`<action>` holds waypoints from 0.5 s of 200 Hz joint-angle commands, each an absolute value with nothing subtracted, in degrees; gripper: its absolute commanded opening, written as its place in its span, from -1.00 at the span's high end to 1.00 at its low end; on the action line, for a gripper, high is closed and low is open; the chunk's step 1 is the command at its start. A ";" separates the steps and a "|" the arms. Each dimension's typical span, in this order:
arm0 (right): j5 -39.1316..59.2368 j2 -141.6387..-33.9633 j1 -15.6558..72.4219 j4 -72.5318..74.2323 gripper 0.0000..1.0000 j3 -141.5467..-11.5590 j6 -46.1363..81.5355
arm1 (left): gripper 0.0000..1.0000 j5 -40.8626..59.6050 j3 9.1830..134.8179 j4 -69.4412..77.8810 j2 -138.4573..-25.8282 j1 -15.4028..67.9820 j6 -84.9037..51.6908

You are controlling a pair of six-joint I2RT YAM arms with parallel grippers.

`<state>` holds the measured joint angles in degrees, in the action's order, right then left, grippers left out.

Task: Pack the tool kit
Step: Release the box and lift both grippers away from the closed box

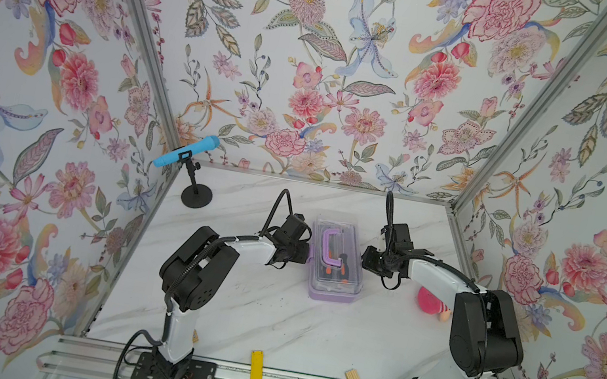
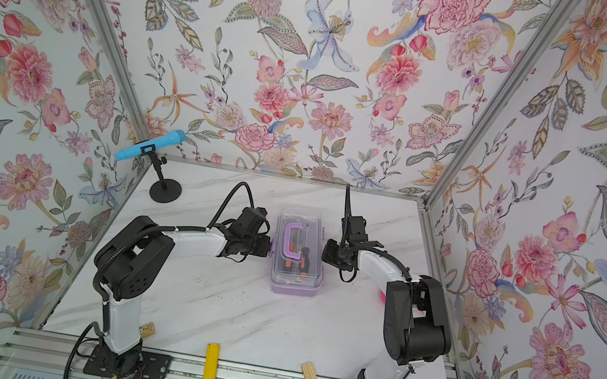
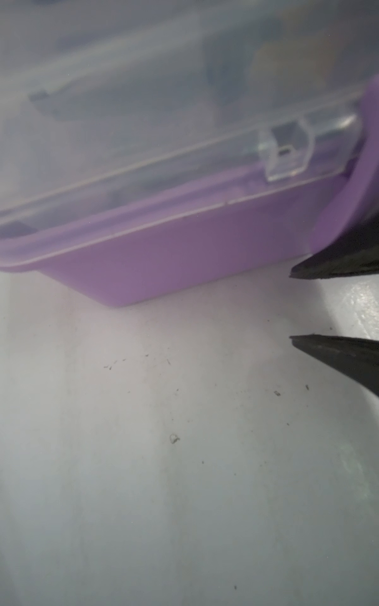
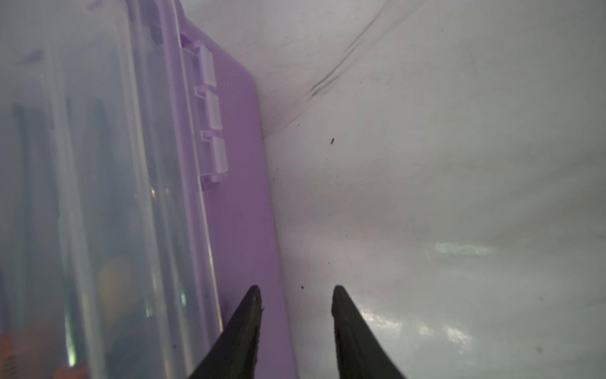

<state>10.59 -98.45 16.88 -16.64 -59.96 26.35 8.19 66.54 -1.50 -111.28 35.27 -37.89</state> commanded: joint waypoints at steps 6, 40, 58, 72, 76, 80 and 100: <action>17.26 -101.57 19.07 -12.37 0.27 -61.34 26.30 | 0.34 11.24 68.95 0.13 -112.23 37.18 -37.35; 18.48 -105.09 22.16 -10.43 0.28 -62.19 25.11 | 0.35 12.02 70.39 1.30 -113.58 37.44 -37.44; 17.16 -107.68 24.84 -11.32 0.28 -63.90 24.20 | 0.39 12.18 71.25 1.44 -113.99 38.26 -36.93; 16.22 -108.91 26.03 -11.20 0.28 -64.40 23.99 | 0.41 12.13 71.40 1.68 -114.02 38.91 -36.51; 16.26 -109.20 26.14 -11.13 0.28 -64.42 24.04 | 0.41 12.06 71.37 1.67 -113.95 39.15 -36.55; 16.14 -109.32 26.19 -11.01 0.27 -64.46 24.15 | 0.41 11.90 71.15 1.66 -113.79 39.19 -36.64; 13.76 -108.82 25.43 -11.57 0.27 -64.01 24.56 | 0.40 10.37 69.05 2.02 -112.38 39.15 -37.56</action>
<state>9.50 -106.72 20.34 -13.89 -63.07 23.03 6.44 68.40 -3.11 -113.14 35.09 -37.26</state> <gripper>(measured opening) 0.366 0.297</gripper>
